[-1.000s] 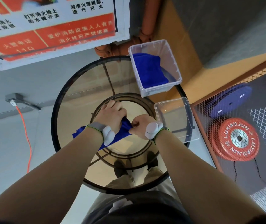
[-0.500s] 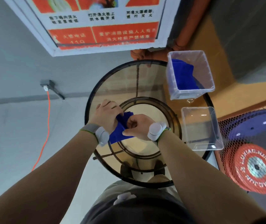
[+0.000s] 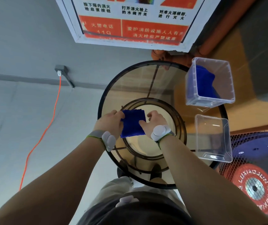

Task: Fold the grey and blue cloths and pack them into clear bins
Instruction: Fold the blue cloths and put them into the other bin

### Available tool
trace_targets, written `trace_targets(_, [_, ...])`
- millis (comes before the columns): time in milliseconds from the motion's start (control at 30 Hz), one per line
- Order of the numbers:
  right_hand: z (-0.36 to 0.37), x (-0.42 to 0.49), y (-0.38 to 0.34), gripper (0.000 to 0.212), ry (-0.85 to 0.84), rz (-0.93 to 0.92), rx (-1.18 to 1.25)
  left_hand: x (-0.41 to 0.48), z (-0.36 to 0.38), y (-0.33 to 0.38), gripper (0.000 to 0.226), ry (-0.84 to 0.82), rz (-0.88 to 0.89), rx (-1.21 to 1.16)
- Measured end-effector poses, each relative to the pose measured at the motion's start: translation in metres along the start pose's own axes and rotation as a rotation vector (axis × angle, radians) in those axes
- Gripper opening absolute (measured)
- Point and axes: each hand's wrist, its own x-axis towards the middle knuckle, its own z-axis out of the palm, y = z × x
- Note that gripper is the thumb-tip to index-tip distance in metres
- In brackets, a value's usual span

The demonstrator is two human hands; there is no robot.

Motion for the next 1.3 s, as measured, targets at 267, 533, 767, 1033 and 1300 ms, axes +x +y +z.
trace_targets(267, [0.012,0.015,-0.014,0.056,-0.135,0.169,0.079,-0.011,0.013,0.006,0.031,-0.105,-0.253,-0.349])
trace_targets(533, [0.011,0.001,-0.029,0.037,-0.123,0.145,0.526,-0.009,0.013,0.004,0.043,-0.134,-0.318,-0.551])
trace_targets(767, [-0.015,-0.017,-0.031,0.039,-0.081,0.077,0.741,0.006,0.003,0.038,0.059,-0.175,-0.558,-0.972])
trace_targets(1033, [-0.076,-0.03,-0.015,0.021,-0.006,0.107,1.007,0.016,-0.013,0.1,0.068,-0.32,-0.63,-1.675])
trace_targets(1300, [-0.155,-0.014,0.054,0.028,0.238,0.01,0.753,0.063,-0.011,0.188,0.04,-0.049,-0.391,-1.232])
